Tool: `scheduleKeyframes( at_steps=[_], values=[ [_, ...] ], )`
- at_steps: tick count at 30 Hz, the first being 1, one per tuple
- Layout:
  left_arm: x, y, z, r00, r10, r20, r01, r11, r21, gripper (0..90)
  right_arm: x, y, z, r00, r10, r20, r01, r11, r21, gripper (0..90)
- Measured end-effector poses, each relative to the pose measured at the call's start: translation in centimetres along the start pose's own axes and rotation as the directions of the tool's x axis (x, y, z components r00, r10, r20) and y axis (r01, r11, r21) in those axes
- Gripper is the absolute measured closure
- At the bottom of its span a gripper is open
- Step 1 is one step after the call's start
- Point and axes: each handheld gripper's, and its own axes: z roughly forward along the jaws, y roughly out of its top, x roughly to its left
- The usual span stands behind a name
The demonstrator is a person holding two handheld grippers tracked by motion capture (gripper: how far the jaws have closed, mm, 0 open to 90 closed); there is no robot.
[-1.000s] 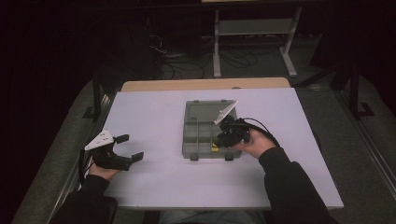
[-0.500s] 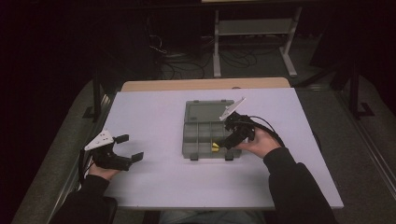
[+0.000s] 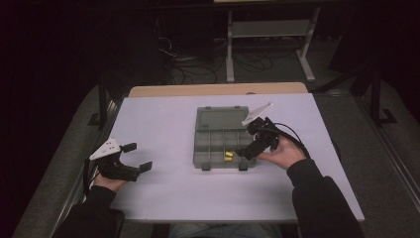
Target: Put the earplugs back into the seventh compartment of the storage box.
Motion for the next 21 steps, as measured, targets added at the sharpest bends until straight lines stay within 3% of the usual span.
scheduleKeyframes(
  at_steps=[15, 21],
  values=[
    [0.0, 0.0, 0.0, 1.0000, 0.001, 0.003, -0.001, 1.0000, -0.002, 0.0, 0.2, -2.5, -2.5, 0.9991, 0.043, 0.006, -0.042, 0.997, -0.062, 0.0],
    [0.0, 0.1, 0.0, 1.0000, 0.001, 0.005, -0.001, 1.0000, -0.005, 0.0, 0.1, -4.0, -3.5, 0.9971, 0.075, 0.015, -0.073, 0.992, -0.105, 0.0]
  ],
)
